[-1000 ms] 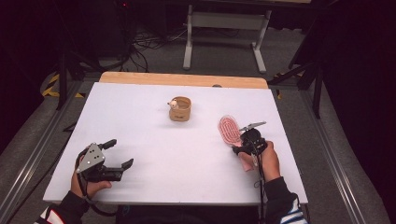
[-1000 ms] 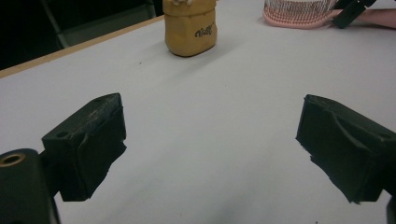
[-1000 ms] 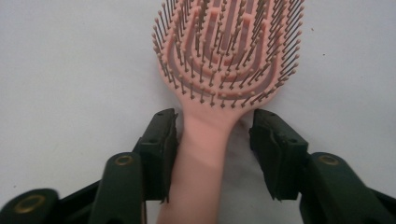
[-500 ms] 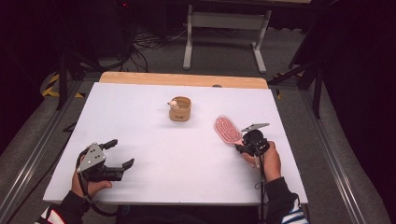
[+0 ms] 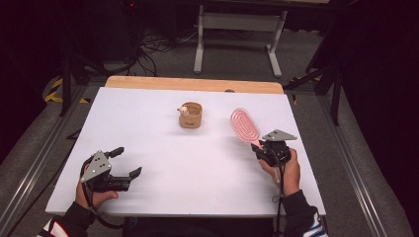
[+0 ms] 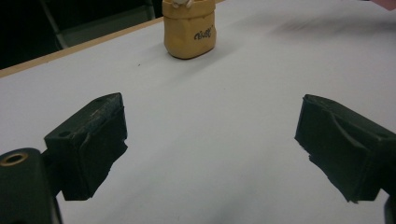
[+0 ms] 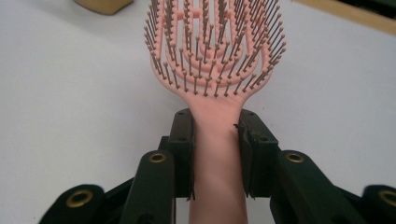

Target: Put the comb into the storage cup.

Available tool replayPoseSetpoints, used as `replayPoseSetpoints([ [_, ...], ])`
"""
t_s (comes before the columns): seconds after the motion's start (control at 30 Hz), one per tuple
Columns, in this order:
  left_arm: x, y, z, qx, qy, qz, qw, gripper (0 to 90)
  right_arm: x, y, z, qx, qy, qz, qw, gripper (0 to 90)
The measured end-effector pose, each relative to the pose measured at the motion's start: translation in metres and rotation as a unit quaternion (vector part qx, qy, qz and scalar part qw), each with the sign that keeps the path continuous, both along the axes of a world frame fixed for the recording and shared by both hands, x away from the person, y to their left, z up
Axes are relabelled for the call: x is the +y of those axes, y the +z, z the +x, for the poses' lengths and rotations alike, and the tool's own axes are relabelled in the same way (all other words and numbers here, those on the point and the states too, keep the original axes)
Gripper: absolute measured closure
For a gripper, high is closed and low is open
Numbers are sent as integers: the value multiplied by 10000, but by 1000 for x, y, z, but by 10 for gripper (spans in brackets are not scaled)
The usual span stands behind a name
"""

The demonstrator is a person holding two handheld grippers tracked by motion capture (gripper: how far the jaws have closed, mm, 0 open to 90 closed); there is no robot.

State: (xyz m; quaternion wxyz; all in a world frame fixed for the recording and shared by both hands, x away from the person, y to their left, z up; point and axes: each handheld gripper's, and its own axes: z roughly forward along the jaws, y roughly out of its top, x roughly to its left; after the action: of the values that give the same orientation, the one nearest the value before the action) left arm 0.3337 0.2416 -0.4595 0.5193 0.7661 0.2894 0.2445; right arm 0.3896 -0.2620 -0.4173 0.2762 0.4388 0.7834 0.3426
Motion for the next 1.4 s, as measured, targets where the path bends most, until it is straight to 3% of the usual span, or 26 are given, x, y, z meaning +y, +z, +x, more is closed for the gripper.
replayPoseSetpoints([
  [0.33,1,1,1,-21,5,7,10000,99,5,10,-12,-607,20,165,9980,698],
  [0.37,1,1,1,-28,11,17,10000,100,4,11,-14,-750,80,249,9968,698],
  [0.43,1,1,1,-28,15,21,10000,100,5,12,-15,-793,56,250,9965,698],
  [0.73,1,1,1,-8,4,-6,10000,102,6,16,-24,-1389,138,400,9894,698],
  [1.07,2,3,1,14,8,-33,10000,114,13,19,-32,-1686,244,454,9843,698],
  [1.4,-6,10,6,-13,-30,-115,9999,120,27,18,-37,-1834,414,473,9810,698],
])
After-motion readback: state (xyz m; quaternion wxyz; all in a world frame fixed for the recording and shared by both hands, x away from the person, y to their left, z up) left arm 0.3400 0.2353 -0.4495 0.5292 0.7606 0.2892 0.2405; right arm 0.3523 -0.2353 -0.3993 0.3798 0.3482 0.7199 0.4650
